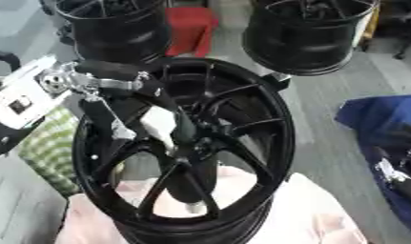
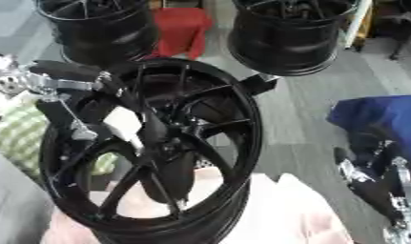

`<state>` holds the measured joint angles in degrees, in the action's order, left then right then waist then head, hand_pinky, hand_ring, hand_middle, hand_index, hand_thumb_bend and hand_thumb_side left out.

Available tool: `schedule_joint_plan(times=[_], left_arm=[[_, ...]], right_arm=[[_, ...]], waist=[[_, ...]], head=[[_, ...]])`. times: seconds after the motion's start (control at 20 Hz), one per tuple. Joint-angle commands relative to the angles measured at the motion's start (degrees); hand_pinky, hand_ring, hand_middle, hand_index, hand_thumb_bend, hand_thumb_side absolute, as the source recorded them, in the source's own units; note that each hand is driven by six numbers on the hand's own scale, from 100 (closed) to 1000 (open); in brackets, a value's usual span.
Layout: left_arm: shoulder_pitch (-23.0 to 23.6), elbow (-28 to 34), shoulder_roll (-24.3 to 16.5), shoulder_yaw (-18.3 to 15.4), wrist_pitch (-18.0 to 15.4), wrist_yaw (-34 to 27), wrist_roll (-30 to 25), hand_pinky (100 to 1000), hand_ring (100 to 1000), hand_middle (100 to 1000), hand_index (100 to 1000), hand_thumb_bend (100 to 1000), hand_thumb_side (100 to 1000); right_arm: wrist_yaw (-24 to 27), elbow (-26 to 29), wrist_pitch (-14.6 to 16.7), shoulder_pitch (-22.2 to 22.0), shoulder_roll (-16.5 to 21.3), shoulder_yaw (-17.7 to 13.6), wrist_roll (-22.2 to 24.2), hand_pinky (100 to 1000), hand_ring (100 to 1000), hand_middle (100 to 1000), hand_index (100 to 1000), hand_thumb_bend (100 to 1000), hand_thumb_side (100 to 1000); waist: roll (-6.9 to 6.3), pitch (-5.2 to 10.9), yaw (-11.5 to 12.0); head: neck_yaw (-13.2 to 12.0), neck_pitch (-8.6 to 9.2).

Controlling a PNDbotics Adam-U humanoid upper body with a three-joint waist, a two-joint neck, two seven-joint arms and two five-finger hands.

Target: Pull the pin out of the wheel hub.

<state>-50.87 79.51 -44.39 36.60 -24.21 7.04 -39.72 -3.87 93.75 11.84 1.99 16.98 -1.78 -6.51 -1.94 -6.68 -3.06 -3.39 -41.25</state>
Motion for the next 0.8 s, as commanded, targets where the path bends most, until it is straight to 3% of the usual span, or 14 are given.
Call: schedule_joint_plan(times=[0.05,0.45,0.8], left_arm=[[-1.0,0.0,-1.1,-0.8,-12.1,-0.3,-12.2,830,691,597,800,243,190],[-1.4,0.1,0.1,-0.7,-9.5,-4.6,-12.2,795,574,462,683,219,247],[-2.3,1.3,1.2,-1.3,-6.0,-9.2,-12.2,728,460,319,562,132,244]], right_arm=[[0.1,0.6,0.1,0.5,1.3,-0.4,0.1,565,723,761,930,369,323],[0.2,0.5,0.1,0.4,1.2,-0.4,0.1,564,723,761,930,370,323],[0.2,0.5,0.1,0.4,1.1,-0.5,0.1,564,723,761,930,369,324]], waist=[[0.19,0.66,0.1],[0.22,0.5,0.0],[0.26,0.5,0.1]], head=[[0.0,-0.15],[0.0,-0.28],[0.0,-0.34]])
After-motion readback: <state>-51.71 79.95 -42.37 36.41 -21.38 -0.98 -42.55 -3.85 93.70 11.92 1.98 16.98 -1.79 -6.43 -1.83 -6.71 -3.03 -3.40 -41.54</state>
